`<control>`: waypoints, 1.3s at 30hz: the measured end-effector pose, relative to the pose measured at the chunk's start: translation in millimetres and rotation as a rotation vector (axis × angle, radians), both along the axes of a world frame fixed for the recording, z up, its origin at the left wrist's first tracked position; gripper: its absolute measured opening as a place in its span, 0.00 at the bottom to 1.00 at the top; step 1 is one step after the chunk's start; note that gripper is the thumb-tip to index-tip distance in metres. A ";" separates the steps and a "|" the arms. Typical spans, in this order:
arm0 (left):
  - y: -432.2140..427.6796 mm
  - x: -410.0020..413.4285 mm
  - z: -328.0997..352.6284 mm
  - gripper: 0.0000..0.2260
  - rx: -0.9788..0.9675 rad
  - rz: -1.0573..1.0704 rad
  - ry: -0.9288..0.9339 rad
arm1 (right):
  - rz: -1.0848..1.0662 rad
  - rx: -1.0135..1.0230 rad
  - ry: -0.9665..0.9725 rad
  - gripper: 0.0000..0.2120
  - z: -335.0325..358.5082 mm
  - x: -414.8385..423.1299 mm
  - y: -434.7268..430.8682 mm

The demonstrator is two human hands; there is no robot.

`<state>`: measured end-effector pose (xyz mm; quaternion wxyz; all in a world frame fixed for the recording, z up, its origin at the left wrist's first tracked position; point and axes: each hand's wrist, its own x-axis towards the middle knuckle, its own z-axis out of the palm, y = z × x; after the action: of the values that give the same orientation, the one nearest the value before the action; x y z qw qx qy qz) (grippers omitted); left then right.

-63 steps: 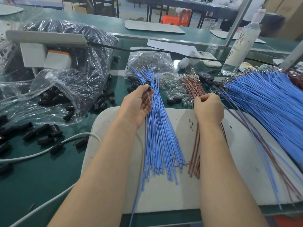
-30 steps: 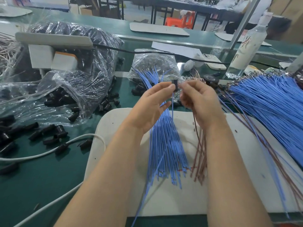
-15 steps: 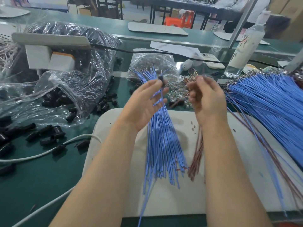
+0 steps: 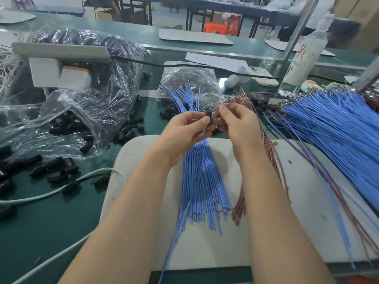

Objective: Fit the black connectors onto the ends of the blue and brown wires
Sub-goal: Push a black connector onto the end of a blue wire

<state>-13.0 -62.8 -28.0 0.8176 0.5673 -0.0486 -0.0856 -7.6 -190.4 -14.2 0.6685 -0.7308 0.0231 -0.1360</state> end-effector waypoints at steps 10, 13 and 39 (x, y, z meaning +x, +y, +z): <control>-4.8 -0.5 -7.4 0.07 0.605 0.164 -0.266 | -0.268 0.102 -0.193 0.07 4.4 -0.2 -4.7; -5.8 -0.9 -8.2 0.04 0.678 0.176 -0.324 | -0.278 0.054 -0.198 0.05 3.4 0.5 -5.0; -7.9 -0.9 -10.0 0.04 0.910 0.309 -0.575 | -0.203 -0.403 -0.181 0.06 0.9 -0.5 -5.9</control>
<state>-13.8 -70.7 -38.0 0.4474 0.8639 -0.1439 0.1811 -8.0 -196.3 -13.3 0.4915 -0.8281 0.0091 -0.2693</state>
